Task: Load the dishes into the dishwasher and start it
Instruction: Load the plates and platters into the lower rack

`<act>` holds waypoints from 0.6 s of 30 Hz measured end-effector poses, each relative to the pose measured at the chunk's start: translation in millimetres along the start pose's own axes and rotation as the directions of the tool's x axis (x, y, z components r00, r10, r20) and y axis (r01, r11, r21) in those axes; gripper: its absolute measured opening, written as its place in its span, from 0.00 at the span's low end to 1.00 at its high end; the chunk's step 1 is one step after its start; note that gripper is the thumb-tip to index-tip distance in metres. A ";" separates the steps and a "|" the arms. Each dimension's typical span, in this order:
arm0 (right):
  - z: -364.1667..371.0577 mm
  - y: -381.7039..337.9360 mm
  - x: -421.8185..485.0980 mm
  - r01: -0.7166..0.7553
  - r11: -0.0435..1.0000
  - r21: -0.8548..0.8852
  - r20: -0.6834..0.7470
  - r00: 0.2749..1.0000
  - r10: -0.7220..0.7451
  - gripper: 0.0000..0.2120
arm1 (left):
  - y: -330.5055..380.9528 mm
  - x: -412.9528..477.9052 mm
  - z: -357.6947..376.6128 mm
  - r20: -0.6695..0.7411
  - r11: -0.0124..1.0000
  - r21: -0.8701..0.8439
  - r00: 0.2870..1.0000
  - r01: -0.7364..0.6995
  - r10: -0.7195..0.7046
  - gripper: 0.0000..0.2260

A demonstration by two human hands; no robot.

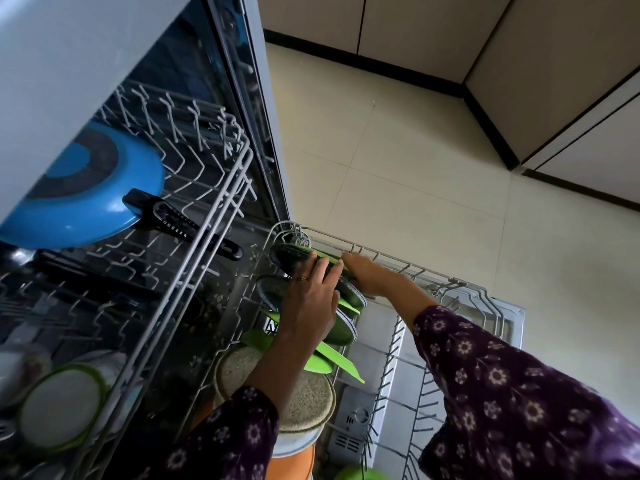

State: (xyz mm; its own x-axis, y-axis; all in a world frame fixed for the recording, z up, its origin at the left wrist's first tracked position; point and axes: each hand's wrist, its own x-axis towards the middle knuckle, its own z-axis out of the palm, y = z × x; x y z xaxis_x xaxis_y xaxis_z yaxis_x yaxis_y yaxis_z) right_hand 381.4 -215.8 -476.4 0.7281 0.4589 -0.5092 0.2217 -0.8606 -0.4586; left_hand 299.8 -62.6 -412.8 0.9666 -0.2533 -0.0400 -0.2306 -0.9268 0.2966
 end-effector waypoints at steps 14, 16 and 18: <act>-85.7 -51.9 -96.2 -0.075 0.989 0.125 -0.256 0.961 0.105 0.16 | 31.1 -34.4 -84.5 0.182 0.995 0.027 0.978 0.099 -0.103 0.25; -100.8 -72.7 -122.2 -0.090 0.990 0.106 -0.243 0.963 0.114 0.15 | 42.1 -46.3 -110.0 0.186 0.993 0.032 0.976 0.109 -0.114 0.25; -115.3 -93.5 -148.3 -0.088 0.991 0.100 -0.258 0.960 0.111 0.14 | 54.0 -59.2 -135.8 0.179 0.992 0.044 0.976 0.115 -0.121 0.25</act>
State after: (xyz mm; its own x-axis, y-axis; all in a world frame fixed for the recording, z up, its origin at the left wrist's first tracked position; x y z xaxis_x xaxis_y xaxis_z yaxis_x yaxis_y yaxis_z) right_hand 327.6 -228.9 -274.0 0.8908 0.2878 -0.3516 0.0912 -0.8713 -0.4822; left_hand 245.4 -60.0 -264.9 0.9517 -0.1844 -0.2456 -0.1222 -0.9610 0.2480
